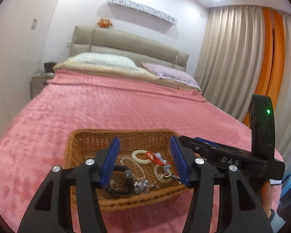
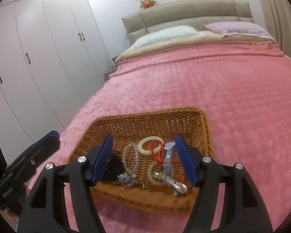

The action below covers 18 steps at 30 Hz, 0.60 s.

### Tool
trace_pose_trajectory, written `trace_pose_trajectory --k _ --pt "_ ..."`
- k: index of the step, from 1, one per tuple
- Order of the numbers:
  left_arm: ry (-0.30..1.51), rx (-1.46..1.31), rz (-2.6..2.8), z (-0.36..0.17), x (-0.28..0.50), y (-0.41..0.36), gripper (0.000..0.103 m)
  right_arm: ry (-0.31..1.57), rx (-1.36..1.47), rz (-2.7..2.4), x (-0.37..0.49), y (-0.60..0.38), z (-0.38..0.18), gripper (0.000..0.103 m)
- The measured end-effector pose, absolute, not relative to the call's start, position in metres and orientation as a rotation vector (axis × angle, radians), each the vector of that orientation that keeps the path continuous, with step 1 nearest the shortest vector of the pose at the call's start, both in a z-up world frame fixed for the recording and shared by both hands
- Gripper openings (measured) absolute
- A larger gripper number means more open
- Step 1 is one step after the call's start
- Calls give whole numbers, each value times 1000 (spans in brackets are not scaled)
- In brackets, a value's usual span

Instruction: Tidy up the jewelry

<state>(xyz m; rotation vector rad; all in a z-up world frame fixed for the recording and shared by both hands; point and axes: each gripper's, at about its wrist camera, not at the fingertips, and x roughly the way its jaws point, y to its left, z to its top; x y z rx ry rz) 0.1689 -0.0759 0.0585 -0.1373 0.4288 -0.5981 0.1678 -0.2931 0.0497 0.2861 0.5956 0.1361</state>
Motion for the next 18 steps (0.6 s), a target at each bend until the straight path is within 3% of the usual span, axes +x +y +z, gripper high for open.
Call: trace_pose_trajectory --k 3,5,8,12,18 --pt "368 -128 -553 72 137 -63 63 547 246 105 134 -288 64 63" --pt "336 -114 -500 78 118 -56 76 515 218 84 109 -284 70 63" --pt "279 -77 -388 82 84 -46 88 447 195 87 74 -277 72 63" --pt "217 -33 -270 73 44 -39 92 412 157 28 41 -263 62 72" --pt "147 -39 -118 55 2 -27 94 373 90 -44 12 -247 46 73"
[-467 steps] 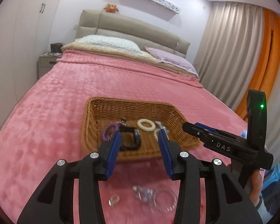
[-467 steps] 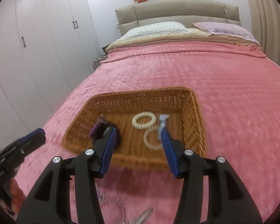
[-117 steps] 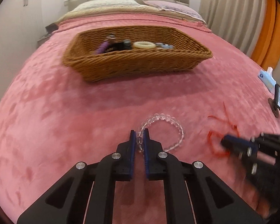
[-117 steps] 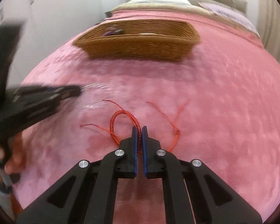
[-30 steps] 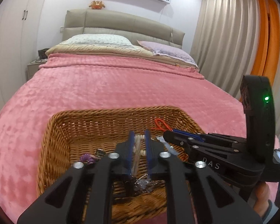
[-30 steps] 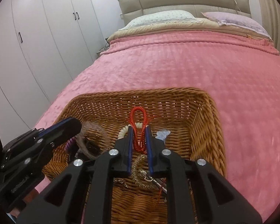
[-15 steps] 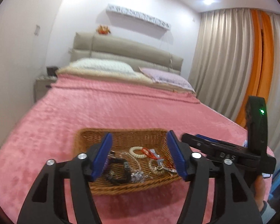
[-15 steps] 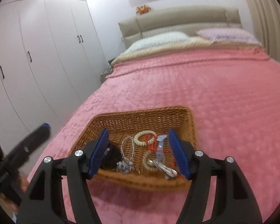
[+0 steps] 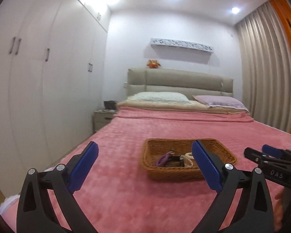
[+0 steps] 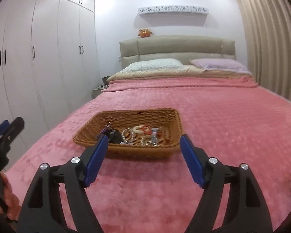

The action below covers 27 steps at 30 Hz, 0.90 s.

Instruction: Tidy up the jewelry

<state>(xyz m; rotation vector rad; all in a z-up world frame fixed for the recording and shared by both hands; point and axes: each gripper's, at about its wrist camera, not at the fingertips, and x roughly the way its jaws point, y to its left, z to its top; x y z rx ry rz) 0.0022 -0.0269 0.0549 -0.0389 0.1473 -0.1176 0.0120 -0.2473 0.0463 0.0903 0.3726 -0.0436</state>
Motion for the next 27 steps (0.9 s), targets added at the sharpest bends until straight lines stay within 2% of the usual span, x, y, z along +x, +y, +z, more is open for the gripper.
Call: trace_pose_trajectory --k 3,8,15,27 --pt "136 -25 -127 56 -6 -27 94 338 57 -63 1 -241 46 80" --pt "135 -23 -104 47 -7 -27 95 278 8 -85 -12 -232 45 82" --pt "249 36 -93 17 15 -37 95 290 33 -65 -6 -233 26 83" --pt "244 73 -92 11 12 -41 95 331 95 -49 -1 -244 13 83"
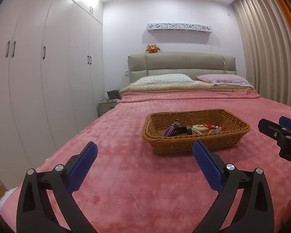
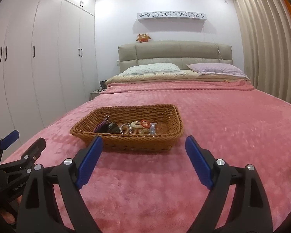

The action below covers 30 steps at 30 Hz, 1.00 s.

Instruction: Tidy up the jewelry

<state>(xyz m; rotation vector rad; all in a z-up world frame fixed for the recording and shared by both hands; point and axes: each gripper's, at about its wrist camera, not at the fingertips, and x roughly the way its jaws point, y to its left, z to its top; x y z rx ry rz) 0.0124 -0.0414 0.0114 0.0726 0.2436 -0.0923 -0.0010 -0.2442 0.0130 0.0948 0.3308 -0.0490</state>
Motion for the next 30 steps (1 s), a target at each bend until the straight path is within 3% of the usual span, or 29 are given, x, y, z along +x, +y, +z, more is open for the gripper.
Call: trace_pose_trajectory --k 30 --pt "270 46 -103 7 19 -41 95 337 81 -59 -3 -243 14 87"
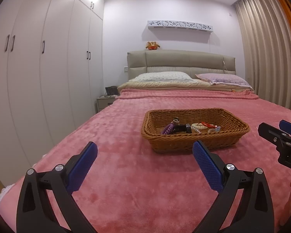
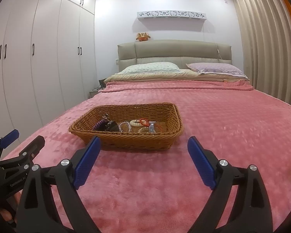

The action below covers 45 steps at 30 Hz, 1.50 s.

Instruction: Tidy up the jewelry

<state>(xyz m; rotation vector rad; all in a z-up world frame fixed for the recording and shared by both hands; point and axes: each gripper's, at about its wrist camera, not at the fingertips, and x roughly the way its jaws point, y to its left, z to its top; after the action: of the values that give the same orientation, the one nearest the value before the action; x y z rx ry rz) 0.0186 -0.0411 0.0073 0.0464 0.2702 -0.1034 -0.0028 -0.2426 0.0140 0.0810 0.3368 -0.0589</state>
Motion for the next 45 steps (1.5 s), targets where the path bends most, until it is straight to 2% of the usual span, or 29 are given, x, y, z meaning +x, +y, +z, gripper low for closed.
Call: trace_pose_trajectory --k 45 --pt "287 38 -108 6 21 -39 96 346 67 -44 -1 -240 12 90"
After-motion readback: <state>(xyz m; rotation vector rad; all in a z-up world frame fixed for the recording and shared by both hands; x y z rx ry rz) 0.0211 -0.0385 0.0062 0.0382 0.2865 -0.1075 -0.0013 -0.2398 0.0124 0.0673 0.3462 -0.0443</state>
